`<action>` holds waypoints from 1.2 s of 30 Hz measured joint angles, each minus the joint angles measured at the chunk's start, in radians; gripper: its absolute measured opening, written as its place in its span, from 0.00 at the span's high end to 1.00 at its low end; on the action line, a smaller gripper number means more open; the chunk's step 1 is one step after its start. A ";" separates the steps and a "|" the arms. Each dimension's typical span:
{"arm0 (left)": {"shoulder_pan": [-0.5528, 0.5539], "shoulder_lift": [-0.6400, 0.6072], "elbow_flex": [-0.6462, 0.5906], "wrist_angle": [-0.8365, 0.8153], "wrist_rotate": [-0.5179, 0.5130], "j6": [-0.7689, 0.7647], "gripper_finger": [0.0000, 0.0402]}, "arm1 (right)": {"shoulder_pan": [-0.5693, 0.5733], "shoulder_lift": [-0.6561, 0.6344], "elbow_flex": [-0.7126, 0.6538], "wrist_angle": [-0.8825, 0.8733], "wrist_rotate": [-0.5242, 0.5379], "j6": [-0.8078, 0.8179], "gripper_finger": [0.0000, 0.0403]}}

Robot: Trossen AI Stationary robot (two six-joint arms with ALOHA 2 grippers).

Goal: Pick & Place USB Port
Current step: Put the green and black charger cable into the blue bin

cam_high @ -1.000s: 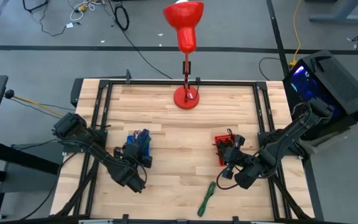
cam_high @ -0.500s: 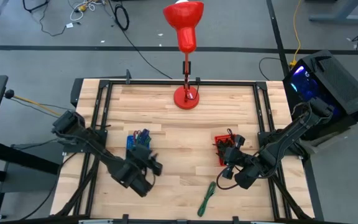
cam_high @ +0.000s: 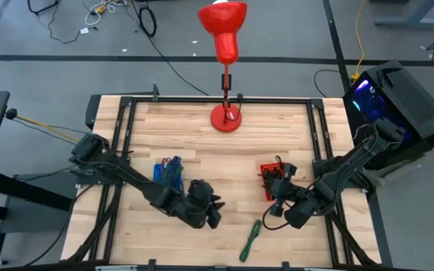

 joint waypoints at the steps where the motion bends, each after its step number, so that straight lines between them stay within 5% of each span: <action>1: 0.006 0.017 0.000 0.034 0.027 0.002 0.65 | 0.000 0.000 0.000 0.000 -0.002 -0.008 0.78; 10: 0.035 0.209 0.060 0.271 0.196 0.014 0.65 | 0.000 0.000 0.000 0.000 -0.027 -0.040 0.78; 24: 0.034 0.446 0.459 -0.054 0.379 0.041 0.71 | 0.000 0.000 0.000 0.000 -0.035 -0.042 0.78; 36: 0.033 0.522 0.531 -0.096 0.457 -0.026 0.71 | 0.001 0.000 0.000 -0.001 -0.039 -0.057 0.78</action>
